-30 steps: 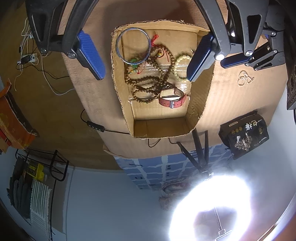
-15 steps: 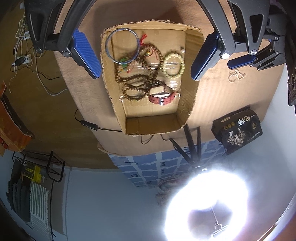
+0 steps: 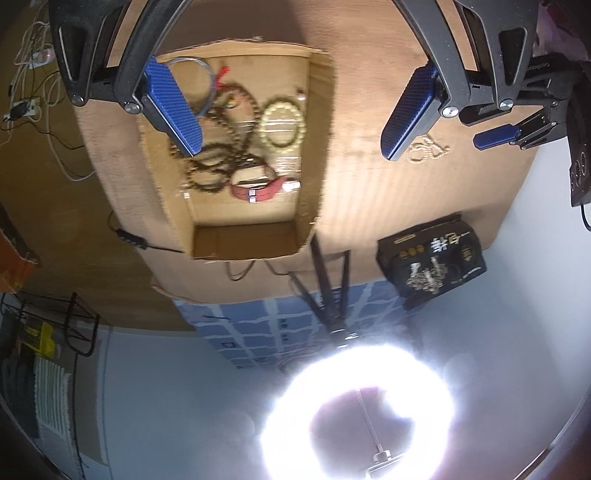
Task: Organize jewelry
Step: 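Move the open right tool back to the pearl necklace on the table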
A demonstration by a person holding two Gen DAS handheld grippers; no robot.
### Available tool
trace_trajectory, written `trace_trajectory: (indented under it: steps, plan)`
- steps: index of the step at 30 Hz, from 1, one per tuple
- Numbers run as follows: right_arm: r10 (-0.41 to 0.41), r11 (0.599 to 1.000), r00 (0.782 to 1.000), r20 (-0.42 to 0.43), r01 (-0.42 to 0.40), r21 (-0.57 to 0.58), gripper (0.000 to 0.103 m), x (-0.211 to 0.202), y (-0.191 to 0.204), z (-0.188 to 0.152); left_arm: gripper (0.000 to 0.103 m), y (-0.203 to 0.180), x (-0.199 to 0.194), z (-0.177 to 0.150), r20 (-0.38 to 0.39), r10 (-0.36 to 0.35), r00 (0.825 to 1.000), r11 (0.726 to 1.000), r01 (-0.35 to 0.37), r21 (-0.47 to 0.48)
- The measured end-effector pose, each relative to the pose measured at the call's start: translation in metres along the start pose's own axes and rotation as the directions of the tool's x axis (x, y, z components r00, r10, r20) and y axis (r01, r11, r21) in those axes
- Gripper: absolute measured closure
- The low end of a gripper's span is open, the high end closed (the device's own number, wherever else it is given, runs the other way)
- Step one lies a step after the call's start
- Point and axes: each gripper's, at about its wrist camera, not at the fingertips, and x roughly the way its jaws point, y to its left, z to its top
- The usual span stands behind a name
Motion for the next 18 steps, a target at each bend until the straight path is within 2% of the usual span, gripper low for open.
trace_trajectory:
  steps: [8, 10, 14, 15, 18]
  plan:
    - [0.086, 0.996, 0.995, -0.049, -0.088, -0.032, 0.005, 0.021, 0.038, 0.0, 0.053, 0.045, -0.012, -0.034, -0.06, 0.025, 0.998, 0.999, -0.026, -0.023]
    - [0.103, 0.993, 0.993, -0.065, -0.107, -0.052, 0.005, 0.027, 0.05, -0.002, 0.062, 0.051, -0.012, -0.041, -0.076, 0.022, 0.997, 0.999, -0.024, -0.026]
    - [0.132, 0.986, 0.986, -0.101, -0.142, -0.093, 0.008, 0.044, 0.074, -0.004, 0.068, 0.061, -0.007, -0.054, -0.112, 0.005, 0.994, 0.999, -0.01, -0.036]
    - [0.14, 0.983, 0.984, -0.113, -0.152, -0.103, 0.01, 0.049, 0.08, -0.005, 0.072, 0.063, -0.004, -0.058, -0.123, -0.003, 0.992, 0.999, -0.002, -0.042]
    - [0.159, 0.974, 0.976, -0.149, -0.18, -0.136, 0.013, 0.066, 0.099, -0.008, 0.074, 0.066, 0.003, -0.065, -0.15, -0.024, 0.988, 0.999, 0.017, -0.05]
